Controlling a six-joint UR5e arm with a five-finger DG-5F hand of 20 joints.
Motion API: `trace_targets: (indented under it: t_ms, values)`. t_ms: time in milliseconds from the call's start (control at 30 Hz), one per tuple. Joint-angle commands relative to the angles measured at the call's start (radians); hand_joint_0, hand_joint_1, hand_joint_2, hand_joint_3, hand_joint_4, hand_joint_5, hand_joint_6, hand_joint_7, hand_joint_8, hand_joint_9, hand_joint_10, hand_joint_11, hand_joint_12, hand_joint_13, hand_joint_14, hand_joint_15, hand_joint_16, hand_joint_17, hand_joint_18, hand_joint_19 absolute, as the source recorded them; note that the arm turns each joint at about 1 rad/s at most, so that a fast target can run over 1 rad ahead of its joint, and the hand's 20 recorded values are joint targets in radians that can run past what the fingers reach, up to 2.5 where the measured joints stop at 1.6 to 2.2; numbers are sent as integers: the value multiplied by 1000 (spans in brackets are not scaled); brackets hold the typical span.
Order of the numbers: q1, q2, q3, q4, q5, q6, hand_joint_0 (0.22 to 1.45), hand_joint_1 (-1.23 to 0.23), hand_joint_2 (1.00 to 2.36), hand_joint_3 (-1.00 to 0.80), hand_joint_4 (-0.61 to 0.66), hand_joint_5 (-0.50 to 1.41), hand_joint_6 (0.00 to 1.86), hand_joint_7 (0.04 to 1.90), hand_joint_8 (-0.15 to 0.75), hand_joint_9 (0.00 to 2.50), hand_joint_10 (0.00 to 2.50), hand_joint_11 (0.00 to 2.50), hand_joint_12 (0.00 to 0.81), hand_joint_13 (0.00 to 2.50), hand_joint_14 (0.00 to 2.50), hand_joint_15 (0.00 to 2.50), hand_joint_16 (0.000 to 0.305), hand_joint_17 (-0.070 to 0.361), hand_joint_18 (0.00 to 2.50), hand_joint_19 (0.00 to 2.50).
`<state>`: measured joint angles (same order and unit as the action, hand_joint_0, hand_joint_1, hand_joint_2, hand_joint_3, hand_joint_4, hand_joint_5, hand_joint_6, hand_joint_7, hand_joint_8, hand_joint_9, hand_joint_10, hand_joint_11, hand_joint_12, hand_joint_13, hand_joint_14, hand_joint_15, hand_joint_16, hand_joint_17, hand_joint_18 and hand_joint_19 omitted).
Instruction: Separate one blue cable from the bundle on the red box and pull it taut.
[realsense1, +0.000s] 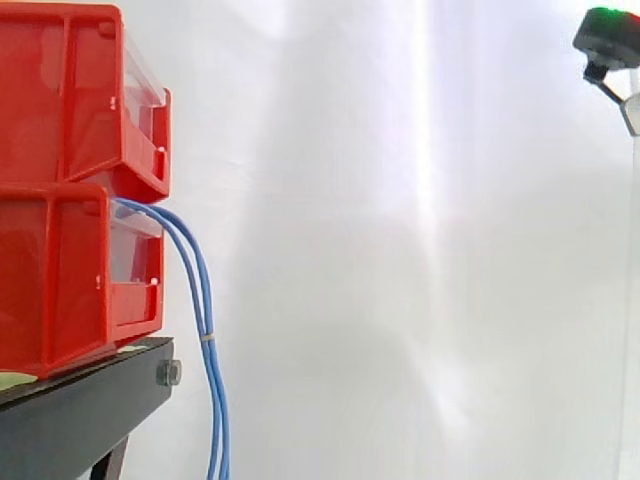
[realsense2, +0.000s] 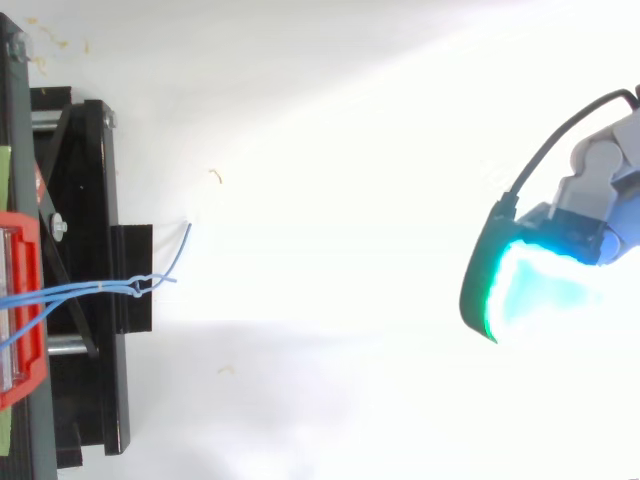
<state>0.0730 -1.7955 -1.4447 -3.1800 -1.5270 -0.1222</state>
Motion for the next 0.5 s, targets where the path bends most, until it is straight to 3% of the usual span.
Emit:
trace_targets:
  t_ms: [0,100,267,467]
  values:
    - [1,-1,0,-12,5,-59,551,-569,1000,-490,222,-183,502,761,296,718,6,321,315,541,5,199,45,102,571,343]
    - [4,-7,0,-11,7,-108,551,-571,1001,-486,223,-183,502,763,296,720,6,310,316,540,5,195,45,102,573,351]
    - [5,-13,0,-6,7,-108,553,-573,1002,-484,223,-183,502,759,298,722,6,326,316,543,5,199,45,102,573,351]
    - [8,-62,0,20,50,-113,555,-575,1001,-483,228,-181,502,760,299,731,6,321,316,544,5,196,45,102,582,353]
